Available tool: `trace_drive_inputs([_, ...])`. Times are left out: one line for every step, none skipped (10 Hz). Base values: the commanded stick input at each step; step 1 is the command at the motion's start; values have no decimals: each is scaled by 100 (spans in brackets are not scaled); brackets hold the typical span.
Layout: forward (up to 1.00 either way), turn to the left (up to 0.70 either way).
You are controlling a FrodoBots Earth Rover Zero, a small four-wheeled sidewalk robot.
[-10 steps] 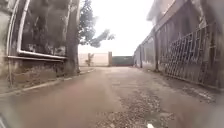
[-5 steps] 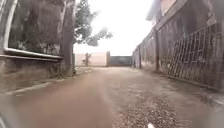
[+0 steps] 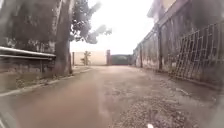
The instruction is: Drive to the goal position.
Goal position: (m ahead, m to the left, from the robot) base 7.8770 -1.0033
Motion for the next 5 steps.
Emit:
trace_drive_inputs([85,0])
trace_drive_inputs([85,0])
trace_drive_inputs([85,0])
trace_drive_inputs([85,0])
trace_drive_inputs([85,0])
